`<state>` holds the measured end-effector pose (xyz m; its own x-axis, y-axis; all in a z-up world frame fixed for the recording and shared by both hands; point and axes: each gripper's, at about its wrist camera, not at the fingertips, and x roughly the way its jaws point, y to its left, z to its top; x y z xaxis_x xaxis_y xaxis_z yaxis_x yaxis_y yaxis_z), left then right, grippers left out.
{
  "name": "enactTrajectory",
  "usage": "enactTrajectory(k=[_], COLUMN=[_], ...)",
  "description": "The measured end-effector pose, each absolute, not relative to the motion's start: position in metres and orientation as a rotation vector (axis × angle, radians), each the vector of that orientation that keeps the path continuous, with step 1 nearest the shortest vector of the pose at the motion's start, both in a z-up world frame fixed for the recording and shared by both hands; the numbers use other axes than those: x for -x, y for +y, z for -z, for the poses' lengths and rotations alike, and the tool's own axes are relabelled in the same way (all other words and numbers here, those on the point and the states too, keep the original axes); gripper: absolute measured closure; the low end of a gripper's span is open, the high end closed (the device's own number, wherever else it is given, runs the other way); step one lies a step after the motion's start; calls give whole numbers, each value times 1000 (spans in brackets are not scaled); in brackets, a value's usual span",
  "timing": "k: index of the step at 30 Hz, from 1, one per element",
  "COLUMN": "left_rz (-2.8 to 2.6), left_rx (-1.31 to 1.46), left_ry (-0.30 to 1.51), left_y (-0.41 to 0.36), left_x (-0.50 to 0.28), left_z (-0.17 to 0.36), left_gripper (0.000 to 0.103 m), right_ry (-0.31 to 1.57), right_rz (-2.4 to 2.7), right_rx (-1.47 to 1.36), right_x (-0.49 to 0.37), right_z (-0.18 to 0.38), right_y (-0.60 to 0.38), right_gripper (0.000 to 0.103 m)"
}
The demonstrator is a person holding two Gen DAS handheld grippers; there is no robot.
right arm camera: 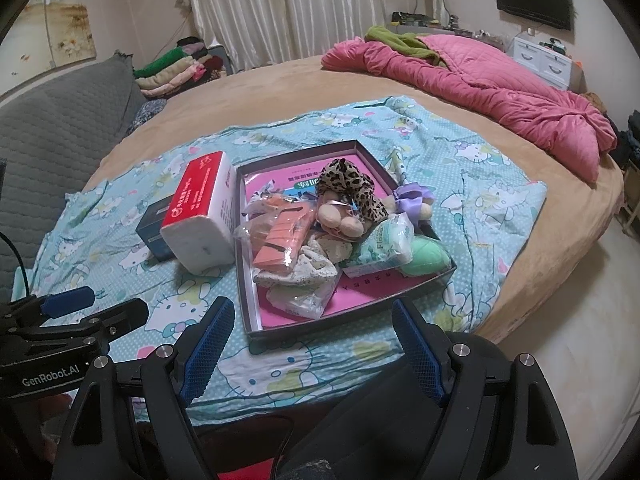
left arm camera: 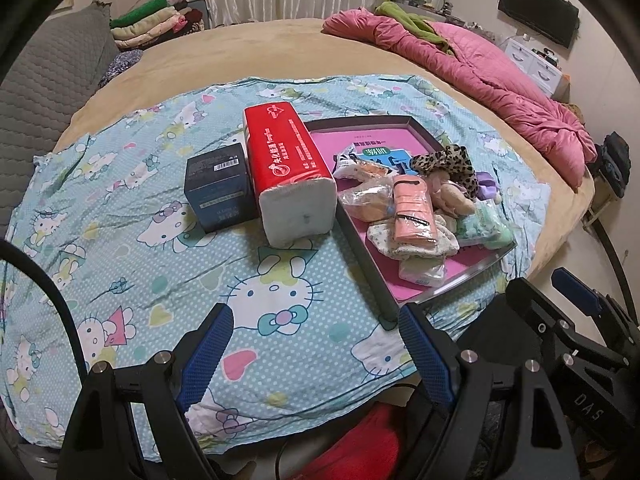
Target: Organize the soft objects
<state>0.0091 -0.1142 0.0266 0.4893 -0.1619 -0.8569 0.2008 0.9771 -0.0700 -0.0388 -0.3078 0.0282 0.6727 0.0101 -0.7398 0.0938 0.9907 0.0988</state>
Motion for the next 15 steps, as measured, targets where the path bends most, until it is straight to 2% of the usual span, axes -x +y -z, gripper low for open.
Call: enactTrajectory(k=[15], left_rz=[213], left_rx=[-47], left_ry=[1045], left_y=[-116], left_x=[-9], left_z=[-24], left_gripper=[19], right_ry=[835], right_rz=[44], right_rx=[-132], right_x=[39], right_z=[-27], right_y=[-307], right_gripper=[21])
